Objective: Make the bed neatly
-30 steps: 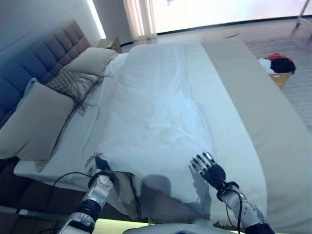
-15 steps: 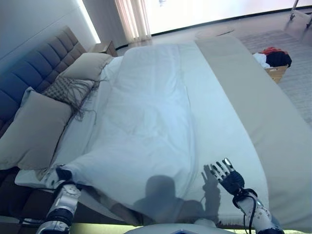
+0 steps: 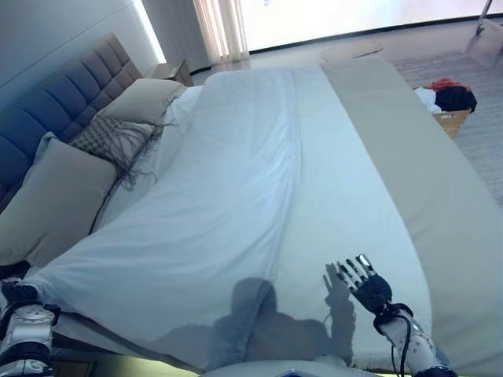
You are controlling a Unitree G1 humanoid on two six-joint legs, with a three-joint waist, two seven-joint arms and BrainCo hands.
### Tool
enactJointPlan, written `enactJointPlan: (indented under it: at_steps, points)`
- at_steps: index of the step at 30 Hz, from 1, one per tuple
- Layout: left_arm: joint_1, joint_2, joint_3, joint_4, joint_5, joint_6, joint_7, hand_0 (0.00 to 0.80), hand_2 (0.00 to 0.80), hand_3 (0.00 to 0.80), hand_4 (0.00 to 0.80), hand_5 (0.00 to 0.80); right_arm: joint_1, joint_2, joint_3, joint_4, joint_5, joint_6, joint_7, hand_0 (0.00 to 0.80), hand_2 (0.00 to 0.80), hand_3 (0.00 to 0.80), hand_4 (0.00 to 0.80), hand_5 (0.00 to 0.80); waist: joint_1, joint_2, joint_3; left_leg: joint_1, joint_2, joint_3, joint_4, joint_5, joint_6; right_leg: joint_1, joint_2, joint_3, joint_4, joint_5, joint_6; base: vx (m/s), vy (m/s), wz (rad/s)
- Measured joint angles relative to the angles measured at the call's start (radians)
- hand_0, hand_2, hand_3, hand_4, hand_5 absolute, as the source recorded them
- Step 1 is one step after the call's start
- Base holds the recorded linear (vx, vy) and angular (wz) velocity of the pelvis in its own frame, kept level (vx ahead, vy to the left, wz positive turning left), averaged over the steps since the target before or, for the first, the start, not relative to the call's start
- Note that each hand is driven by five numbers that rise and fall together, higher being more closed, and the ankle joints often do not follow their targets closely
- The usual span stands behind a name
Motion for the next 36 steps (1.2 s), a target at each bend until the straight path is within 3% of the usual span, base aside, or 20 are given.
enactJointPlan:
  at_steps: [6, 11, 17, 21, 36]
  points:
    - [0.035, -0.03, 0.031, -0.019, -0.051, -0.012, -0.002, 0.8, 0.8, 0.8, 0.8, 0.8, 0.003, 0.006, 0.009, -0.001, 0.007, -0.017, -0.018, 0.0, 0.0, 0.0, 0.0, 0.0, 0.003, -0.002, -0.003, 0.0, 0.005, -0.012, 0.005, 0.0, 0.0, 0.032, 0.014, -0.022, -0.029, 0.0, -0.001, -0.01, -0.022, 0.07]
    - [0.068, -0.086, 0.084, -0.002, -0.107, -0.067, 0.0, 0.8, 0.8, 0.8, 0.8, 0.8, 0.005, 0.018, 0.011, -0.001, 0.007, -0.038, -0.017, 0.0, 0.0, 0.0, 0.0, 0.0, 0.006, -0.008, -0.008, -0.015, 0.01, -0.021, 0.029, 0.0, 0.0, 0.038, 0.021, -0.023, -0.041, 0.002, -0.004, -0.036, -0.046, -0.01]
    - [0.093, -0.242, 0.118, 0.0, -0.139, -0.152, 0.042, 0.8, 0.8, 0.8, 0.8, 0.8, 0.022, 0.053, 0.032, -0.001, 0.007, -0.059, -0.014, 0.0, 0.0, 0.0, 0.0, 0.0, 0.058, -0.021, -0.016, -0.02, 0.023, -0.037, 0.072, 0.0, 0.0, 0.07, 0.036, -0.027, -0.07, 0.007, -0.013, -0.013, -0.044, 0.01]
    - [0.104, -0.322, 0.117, 0.034, -0.148, -0.185, 0.072, 0.8, 0.8, 0.8, 0.8, 0.8, 0.02, 0.065, 0.031, -0.001, 0.007, -0.062, -0.011, 0.0, 0.0, 0.0, 0.0, 0.0, 0.057, -0.028, -0.025, -0.033, 0.025, -0.053, 0.075, 0.0, 0.0, 0.071, 0.037, -0.044, -0.073, 0.007, -0.013, 0.004, -0.006, 0.14]
    - [0.1, -0.404, 0.086, 0.118, -0.193, -0.282, 0.119, 0.8, 0.8, 0.8, 0.8, 0.8, 0.02, 0.082, 0.029, 0.0, -0.005, -0.049, -0.018, 0.0, 0.0, 0.0, 0.0, 0.0, 0.054, -0.034, -0.028, -0.014, 0.024, -0.05, 0.015, 0.0, 0.0, 0.064, 0.039, -0.046, -0.072, 0.008, -0.013, -0.009, 0.009, 0.02]
